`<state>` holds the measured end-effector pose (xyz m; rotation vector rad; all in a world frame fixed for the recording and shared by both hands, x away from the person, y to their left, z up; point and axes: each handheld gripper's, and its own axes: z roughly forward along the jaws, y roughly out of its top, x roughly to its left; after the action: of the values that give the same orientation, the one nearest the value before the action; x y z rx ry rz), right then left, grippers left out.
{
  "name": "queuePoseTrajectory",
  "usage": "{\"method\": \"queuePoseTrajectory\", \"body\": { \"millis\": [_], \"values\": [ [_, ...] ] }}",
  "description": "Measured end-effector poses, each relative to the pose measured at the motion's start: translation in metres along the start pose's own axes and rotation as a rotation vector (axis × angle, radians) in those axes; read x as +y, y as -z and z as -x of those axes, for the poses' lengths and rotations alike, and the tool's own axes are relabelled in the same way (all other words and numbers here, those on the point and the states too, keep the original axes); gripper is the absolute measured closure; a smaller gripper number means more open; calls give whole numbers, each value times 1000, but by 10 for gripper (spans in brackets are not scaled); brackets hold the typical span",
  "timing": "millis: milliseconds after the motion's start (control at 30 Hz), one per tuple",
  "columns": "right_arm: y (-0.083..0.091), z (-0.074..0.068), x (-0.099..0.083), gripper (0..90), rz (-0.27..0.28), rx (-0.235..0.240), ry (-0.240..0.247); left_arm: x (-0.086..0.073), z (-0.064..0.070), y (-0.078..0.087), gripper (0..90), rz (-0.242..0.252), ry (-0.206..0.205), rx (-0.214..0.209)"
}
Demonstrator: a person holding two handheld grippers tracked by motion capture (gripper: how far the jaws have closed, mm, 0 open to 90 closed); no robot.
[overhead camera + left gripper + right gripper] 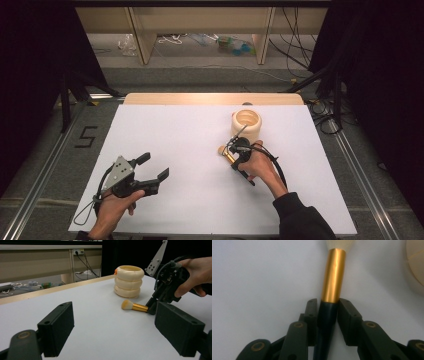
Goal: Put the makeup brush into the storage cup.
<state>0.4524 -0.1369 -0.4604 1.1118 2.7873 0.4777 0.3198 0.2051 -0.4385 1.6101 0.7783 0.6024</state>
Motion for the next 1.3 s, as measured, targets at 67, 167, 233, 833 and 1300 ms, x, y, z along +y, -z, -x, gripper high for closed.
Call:
{"method": "queuePoseTrajectory", "body": {
  "millis": [67,167,233,833,1300],
  "values": [
    [0,0,0,712,0,1,-3,0,0,0,159,0,1,0],
    [0,0,1,716,-7,0,0,0,0,0,159,0,-1,-1],
    [0,0,2,718,-14,-4,1,0,0,0,159,0,-1,-1],
    [-1,-4,11,724,-76,-28,30,0,0,0,159,-1,-15,-8],
    [-1,-9,11,745,-79,-46,81,0,1,-1,160,0,-5,-11]
  ]
}}
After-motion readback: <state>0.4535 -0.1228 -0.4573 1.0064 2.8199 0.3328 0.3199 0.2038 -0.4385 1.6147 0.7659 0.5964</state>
